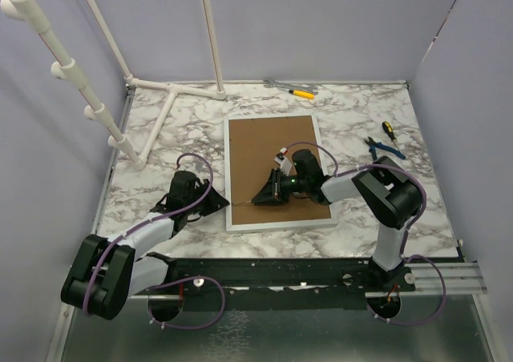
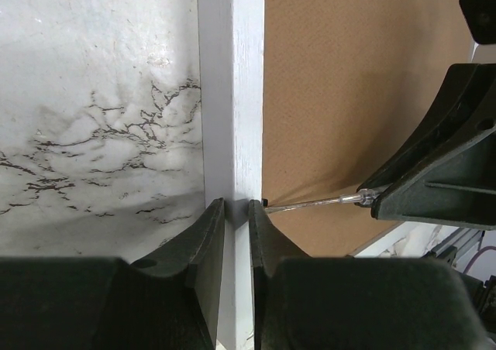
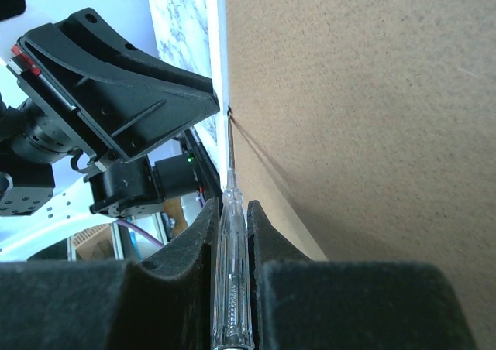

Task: Take the photo out of the frame
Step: Release the photo frame item from the photo frame.

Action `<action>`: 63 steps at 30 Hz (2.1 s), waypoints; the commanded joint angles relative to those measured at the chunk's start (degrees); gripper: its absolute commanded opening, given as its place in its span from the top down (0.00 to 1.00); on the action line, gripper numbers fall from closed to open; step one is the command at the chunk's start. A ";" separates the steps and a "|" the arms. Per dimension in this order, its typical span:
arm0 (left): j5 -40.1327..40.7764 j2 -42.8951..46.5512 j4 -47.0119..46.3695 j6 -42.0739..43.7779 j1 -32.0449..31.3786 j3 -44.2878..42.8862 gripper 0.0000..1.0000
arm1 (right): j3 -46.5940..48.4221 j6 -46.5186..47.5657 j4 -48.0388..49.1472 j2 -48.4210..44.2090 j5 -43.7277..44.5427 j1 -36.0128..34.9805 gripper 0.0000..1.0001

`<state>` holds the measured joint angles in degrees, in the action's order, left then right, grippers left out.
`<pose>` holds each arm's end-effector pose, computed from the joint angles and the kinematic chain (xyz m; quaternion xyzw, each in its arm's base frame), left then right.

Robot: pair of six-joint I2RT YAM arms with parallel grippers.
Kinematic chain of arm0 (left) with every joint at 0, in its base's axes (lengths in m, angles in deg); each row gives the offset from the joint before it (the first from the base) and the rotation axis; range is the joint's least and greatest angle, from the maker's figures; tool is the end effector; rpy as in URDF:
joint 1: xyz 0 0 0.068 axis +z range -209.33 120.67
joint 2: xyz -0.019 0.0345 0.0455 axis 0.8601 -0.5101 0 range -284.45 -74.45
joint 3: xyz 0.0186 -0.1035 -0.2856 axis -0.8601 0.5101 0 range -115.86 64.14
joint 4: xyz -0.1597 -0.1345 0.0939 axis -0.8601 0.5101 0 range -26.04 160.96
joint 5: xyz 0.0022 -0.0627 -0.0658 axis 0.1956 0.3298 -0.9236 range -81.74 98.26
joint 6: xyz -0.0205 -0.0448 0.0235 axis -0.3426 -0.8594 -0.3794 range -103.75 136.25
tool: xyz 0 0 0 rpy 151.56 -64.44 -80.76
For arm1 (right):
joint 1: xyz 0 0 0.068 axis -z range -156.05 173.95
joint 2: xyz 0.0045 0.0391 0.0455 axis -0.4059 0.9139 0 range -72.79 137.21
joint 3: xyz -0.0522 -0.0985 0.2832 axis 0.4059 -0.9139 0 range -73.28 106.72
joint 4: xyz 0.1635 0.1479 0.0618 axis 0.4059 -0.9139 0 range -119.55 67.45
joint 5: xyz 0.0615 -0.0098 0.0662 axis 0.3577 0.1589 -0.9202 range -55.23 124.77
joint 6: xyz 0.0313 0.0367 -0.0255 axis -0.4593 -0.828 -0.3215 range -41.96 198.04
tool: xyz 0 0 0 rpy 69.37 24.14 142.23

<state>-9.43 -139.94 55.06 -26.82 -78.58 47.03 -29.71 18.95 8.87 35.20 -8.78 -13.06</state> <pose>0.1525 -0.0650 0.1969 -0.1202 0.8880 -0.3371 0.2888 0.2569 0.2251 0.1772 -0.0174 0.8349 0.5475 0.0537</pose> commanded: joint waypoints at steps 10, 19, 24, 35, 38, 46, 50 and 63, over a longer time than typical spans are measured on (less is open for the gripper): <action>-0.92 -0.68 -0.43 0.35 -0.27 0.76 0.83 | -2.55 1.15 -3.13 -2.54 2.20 1.41 0.99; -1.11 -0.72 -0.41 0.44 -0.27 0.74 0.83 | -1.34 0.43 -1.72 -0.88 1.53 1.68 0.99; -1.19 -0.74 -0.41 0.35 -0.27 0.68 0.84 | -0.03 -0.76 -0.22 1.00 0.62 1.64 0.99; -1.29 -0.95 -0.46 0.35 -0.27 0.54 0.84 | -0.49 -3.01 3.19 3.46 -1.56 1.59 0.99; -1.27 -1.04 -0.50 0.35 -0.27 0.47 0.84 | -0.63 -3.08 3.15 3.27 -1.52 1.59 0.99; -1.46 -1.38 -0.68 0.35 -0.31 0.32 0.85 | 0.15 -3.14 2.52 3.55 -2.00 0.92 0.99; -1.54 -1.46 -0.67 0.35 -0.34 0.23 0.85 | -0.01 -3.13 2.25 3.34 -2.00 0.62 0.99; -2.25 -2.38 -1.35 0.35 -0.68 -0.28 0.88 | -1.26 -3.97 2.36 1.76 -1.60 -0.76 1.00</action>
<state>-9.98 -140.57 54.16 -26.80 -78.55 47.01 -30.23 15.04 12.37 37.14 -10.57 -11.95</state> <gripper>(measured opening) 0.142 0.155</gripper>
